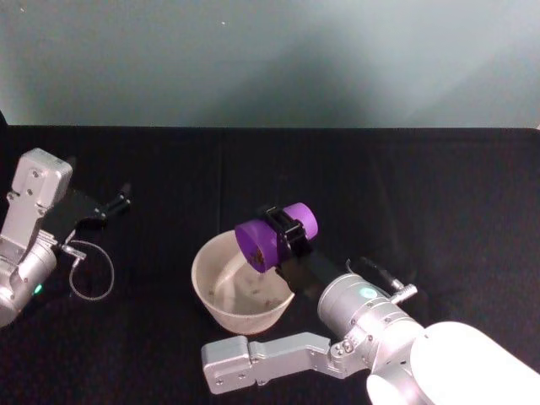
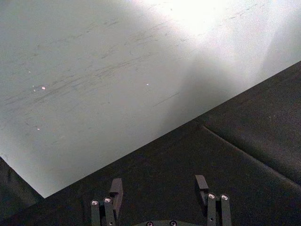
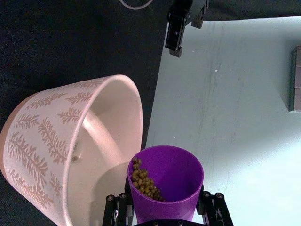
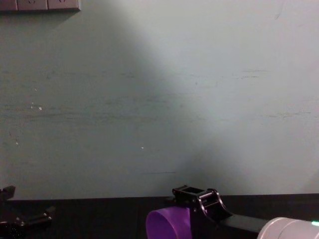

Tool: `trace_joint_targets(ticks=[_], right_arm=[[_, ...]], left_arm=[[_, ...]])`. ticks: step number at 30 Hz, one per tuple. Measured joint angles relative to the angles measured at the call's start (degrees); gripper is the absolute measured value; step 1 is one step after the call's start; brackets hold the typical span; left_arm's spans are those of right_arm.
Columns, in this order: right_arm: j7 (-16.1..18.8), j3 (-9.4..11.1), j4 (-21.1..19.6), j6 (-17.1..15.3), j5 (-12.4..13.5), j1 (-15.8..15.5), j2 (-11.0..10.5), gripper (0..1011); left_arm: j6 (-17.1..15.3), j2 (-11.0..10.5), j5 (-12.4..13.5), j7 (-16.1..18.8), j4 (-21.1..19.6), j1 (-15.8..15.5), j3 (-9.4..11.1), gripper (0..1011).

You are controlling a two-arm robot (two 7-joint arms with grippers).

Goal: Pick up the cup and pour the mung beans from the cup into the bowl.

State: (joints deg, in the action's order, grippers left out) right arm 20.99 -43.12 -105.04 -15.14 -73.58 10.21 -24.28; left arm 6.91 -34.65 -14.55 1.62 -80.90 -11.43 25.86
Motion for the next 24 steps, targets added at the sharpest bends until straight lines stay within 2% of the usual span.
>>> trace_joint_targets(ticks=[24], right_arm=[[0.84, -1.25, 0.21, -0.39, -2.84, 0.92, -0.21, 724]], left_arm=[[0.0, 0.0, 0.0, 0.0, 0.0, 0.0, 0.0, 1000]])
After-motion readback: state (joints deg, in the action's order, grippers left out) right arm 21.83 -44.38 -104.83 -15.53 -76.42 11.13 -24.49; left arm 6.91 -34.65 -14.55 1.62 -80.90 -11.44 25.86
